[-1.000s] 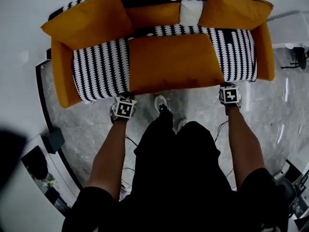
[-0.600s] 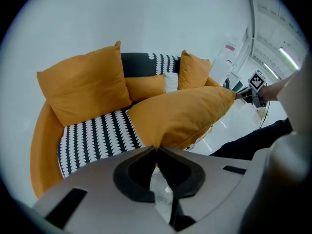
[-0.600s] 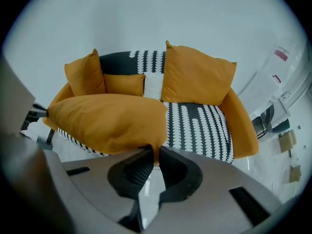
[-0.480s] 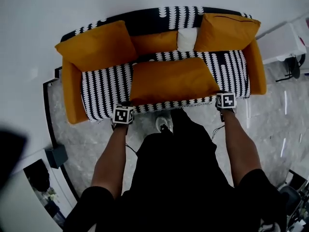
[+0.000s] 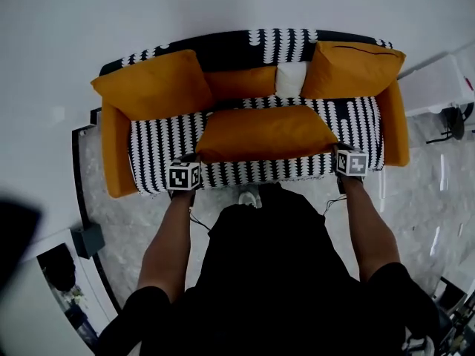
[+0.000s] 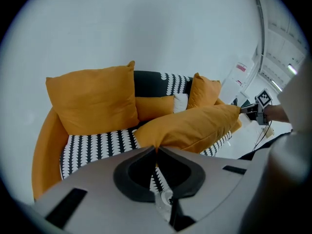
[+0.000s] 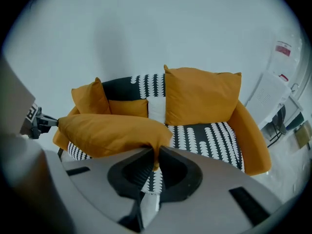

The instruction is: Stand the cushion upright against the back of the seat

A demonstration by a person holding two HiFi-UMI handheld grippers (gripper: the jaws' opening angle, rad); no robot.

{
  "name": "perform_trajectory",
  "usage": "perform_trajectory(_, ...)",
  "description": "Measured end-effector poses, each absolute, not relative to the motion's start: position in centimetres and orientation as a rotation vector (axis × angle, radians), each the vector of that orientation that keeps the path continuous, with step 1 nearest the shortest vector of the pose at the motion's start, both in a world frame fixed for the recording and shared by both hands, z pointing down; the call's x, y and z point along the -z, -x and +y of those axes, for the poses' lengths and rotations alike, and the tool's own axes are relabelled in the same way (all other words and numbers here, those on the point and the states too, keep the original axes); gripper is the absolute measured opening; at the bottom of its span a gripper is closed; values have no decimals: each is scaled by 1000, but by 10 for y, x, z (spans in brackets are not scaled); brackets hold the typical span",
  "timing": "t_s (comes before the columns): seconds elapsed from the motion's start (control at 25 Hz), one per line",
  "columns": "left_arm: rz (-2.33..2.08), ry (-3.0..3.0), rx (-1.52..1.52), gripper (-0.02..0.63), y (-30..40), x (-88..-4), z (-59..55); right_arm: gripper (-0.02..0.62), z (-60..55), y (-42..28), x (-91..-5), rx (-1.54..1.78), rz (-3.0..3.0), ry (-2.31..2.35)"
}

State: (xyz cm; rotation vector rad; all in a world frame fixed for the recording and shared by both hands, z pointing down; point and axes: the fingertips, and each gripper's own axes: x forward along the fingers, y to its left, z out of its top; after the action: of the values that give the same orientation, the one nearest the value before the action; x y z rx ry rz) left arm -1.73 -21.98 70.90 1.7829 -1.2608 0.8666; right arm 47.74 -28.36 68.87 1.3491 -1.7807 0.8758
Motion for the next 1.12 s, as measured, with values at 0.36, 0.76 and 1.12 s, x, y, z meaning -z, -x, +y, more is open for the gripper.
perform_trajectory(0.36,-1384,-1738,-739,28,24,-676,-296,57,-362,-473,-663,-899,-1895,-1397)
perform_trajectory(0.76,-1514,-1635,-611,28,30,-659,-339,57,-442,-468,-636,-912,-2038,-1376)
perform_trajectory(1.12,-1606,-1641,-518,28,46,-634,-419,57,-514,-453,-614,-934,-2135,-1379)
